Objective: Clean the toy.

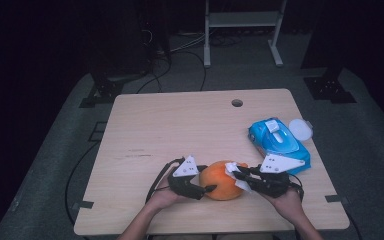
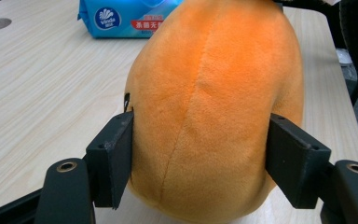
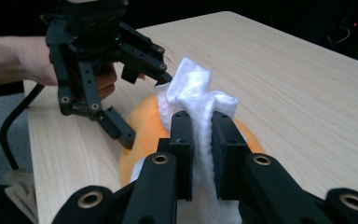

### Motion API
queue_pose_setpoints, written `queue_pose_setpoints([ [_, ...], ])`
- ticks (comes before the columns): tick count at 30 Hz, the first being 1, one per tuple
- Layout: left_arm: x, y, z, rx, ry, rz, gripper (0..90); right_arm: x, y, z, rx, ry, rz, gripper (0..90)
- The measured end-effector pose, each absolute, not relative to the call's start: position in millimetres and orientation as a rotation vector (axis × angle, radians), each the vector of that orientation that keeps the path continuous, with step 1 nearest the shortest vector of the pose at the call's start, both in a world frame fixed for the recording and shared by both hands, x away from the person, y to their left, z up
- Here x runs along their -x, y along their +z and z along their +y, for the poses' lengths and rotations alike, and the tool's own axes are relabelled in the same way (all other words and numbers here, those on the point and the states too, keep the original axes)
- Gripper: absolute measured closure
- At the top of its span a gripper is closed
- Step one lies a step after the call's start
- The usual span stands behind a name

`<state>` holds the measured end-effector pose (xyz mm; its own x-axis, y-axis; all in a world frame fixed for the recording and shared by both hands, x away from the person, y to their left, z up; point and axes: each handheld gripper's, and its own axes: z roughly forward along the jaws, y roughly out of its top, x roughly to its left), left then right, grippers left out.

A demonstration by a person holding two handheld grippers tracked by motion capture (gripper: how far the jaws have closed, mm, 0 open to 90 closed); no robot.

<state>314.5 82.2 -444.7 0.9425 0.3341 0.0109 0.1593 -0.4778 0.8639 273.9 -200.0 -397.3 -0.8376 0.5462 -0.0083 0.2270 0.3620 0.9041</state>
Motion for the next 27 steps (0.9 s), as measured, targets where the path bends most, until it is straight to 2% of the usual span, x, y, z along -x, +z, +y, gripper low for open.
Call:
queue_pose_setpoints([
  [7,-318,-445,84,-2.062,0.204,0.373,30.4,-285,-405,-224,-0.794,1.434,2.301,79.2],
  [13,-321,-448,90,-2.078,0.18,0.41,31.1,-271,-402,-203,-0.662,1.422,2.331,79.2],
  [20,-323,-447,90,-2.061,0.169,0.433,32.3,-280,-406,-219,-0.745,1.372,2.312,79.3],
  [27,-324,-449,91,-2.071,0.162,0.485,32.1,-268,-408,-197,-0.631,1.362,2.33,79.1],
])
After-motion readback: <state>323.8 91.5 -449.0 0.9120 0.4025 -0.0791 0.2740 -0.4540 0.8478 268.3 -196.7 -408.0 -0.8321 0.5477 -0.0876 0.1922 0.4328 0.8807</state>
